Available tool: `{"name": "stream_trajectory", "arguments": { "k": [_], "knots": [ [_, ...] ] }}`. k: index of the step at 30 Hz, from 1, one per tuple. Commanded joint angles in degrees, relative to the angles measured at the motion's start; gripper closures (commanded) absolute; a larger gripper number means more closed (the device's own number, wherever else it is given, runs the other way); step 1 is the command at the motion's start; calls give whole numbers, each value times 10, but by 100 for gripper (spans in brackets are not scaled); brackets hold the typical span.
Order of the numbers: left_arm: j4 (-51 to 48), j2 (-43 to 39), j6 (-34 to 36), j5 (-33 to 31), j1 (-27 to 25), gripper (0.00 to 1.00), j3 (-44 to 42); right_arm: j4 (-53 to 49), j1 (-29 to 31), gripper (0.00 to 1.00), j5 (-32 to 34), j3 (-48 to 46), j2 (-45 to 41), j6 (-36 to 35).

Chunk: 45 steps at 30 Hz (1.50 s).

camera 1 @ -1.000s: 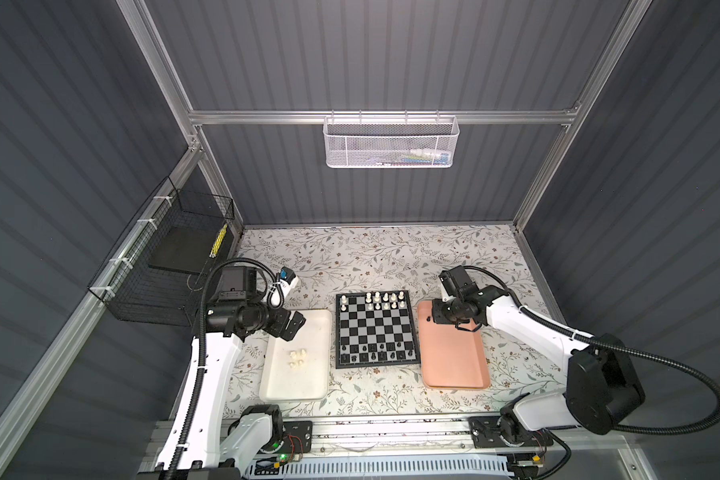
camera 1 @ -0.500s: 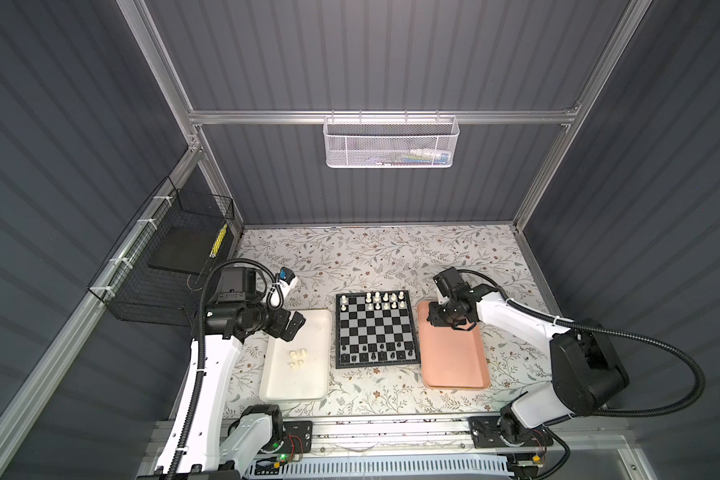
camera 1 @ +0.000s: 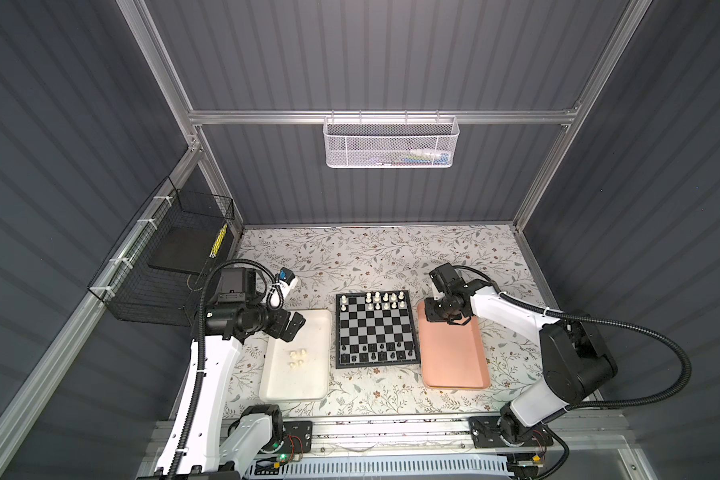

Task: Set up the chess pieces on the board
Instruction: 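Lower the open right gripper onto the black pawn and close on it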

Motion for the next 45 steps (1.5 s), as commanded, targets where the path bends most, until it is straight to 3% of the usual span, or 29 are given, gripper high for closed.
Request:
{"name": "stream_trajectory", "arguments": {
  "k": [1,45],
  "knots": [
    [-10,-11,-6,-2,-1,0,-7,-5,0,71,3,19,13,-11],
    [-2,-22,-4,-16,-2,1,-18,4,11,78,30,39,84,-28]
  ]
}}
